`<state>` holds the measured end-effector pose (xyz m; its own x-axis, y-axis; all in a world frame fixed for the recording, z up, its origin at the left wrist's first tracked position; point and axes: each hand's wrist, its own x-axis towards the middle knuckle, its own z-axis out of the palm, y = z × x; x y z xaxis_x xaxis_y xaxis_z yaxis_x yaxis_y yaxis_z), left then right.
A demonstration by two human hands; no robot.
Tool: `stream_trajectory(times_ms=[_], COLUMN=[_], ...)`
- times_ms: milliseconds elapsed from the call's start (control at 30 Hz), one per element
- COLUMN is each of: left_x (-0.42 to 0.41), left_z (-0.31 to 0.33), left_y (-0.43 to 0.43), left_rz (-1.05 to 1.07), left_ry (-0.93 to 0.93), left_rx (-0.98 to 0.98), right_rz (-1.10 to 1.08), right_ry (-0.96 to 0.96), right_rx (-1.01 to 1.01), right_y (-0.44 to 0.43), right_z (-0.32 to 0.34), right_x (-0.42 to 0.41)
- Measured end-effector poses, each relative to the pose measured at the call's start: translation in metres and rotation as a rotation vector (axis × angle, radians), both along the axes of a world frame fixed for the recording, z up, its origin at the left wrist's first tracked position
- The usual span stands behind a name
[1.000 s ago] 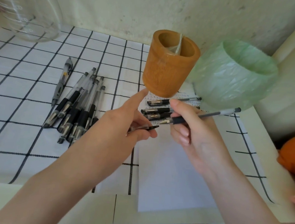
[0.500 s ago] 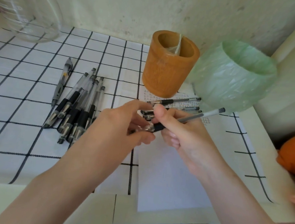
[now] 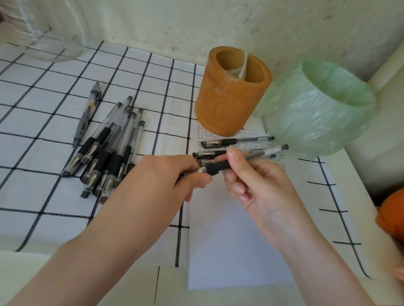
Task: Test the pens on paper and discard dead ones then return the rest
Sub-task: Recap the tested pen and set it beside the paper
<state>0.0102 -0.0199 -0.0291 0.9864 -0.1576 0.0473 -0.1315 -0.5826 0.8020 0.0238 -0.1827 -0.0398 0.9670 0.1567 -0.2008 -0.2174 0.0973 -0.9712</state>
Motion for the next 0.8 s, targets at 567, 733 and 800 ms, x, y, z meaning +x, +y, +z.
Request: stream_trajectory(times_ms=[567, 733, 800], left_x=[-0.004, -0.009, -0.01], left_z=[0.0, -0.001, -0.002], left_y=[0.018, 0.023, 0.021], left_rz=[0.234, 0.251, 0.251], left_ry=[0.007, 0.035, 0.062], left_rx=[0.519, 0.79, 0.847], right_rz=[-0.261, -0.175, -0.163], right_ry=[0.168, 0.206, 0.178], right_rx=[0.049, 0.104, 0.101], right_y=[-0.002, -0.009, -0.013], right_z=[0.009, 0.012, 0.013], right_x=[0.02, 0.029, 0.03])
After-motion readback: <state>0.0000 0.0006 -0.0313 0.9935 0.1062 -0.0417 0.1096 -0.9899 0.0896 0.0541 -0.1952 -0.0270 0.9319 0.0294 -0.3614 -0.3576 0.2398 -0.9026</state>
